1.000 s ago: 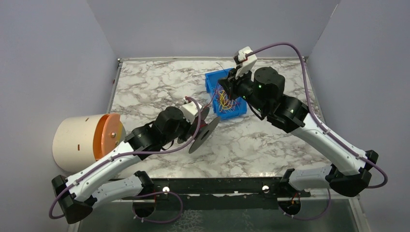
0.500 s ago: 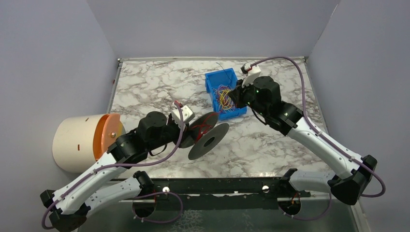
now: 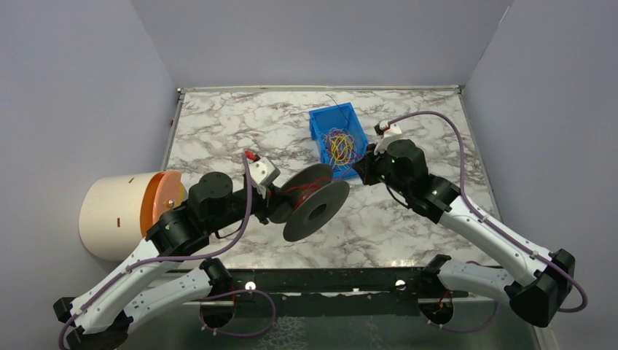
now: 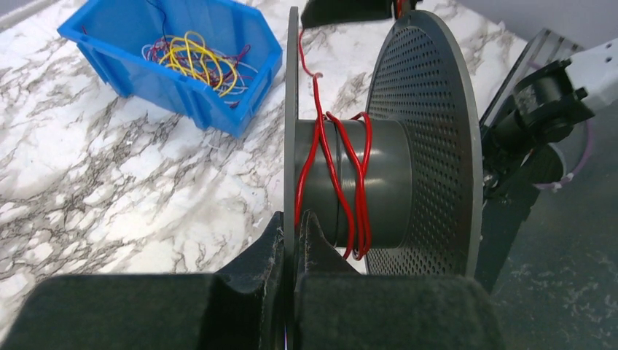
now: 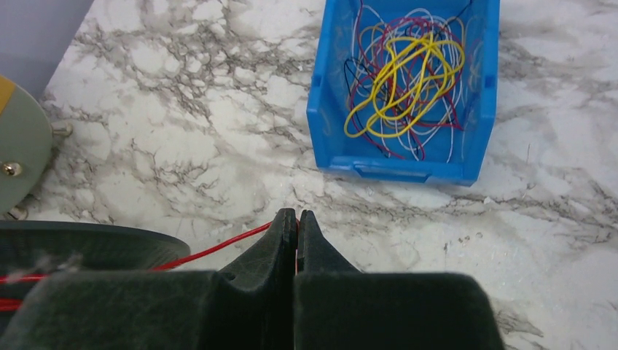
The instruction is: Wrap the cables
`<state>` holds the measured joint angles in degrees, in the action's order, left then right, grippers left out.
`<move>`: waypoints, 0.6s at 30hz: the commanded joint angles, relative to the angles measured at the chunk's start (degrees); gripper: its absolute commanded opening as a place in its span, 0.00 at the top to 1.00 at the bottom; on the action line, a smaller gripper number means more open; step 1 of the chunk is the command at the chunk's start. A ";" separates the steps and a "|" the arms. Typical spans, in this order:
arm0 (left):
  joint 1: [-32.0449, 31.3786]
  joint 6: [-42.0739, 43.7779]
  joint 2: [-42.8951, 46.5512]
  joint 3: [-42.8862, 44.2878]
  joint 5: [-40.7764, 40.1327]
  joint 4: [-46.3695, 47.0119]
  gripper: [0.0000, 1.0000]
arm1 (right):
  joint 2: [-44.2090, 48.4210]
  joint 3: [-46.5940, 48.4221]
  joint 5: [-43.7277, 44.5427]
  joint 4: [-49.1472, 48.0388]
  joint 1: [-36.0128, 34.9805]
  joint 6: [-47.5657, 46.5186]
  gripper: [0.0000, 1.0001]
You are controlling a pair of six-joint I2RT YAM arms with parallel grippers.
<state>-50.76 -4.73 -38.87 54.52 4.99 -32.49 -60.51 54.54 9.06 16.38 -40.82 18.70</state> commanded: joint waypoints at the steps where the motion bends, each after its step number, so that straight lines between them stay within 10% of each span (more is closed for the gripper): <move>1: -0.30 -4.02 3.78 2.79 0.06 9.65 1.00 | 1.59 -3.21 -2.41 -2.54 0.47 3.68 0.99; 18: -0.32 -14.03 9.09 -1.36 -15.33 26.55 1.00 | 6.41 -16.56 -14.33 -11.15 0.48 12.42 0.99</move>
<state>-50.76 -14.81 -31.18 53.04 -3.53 -20.71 -54.92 41.54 -1.74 6.79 -40.75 29.04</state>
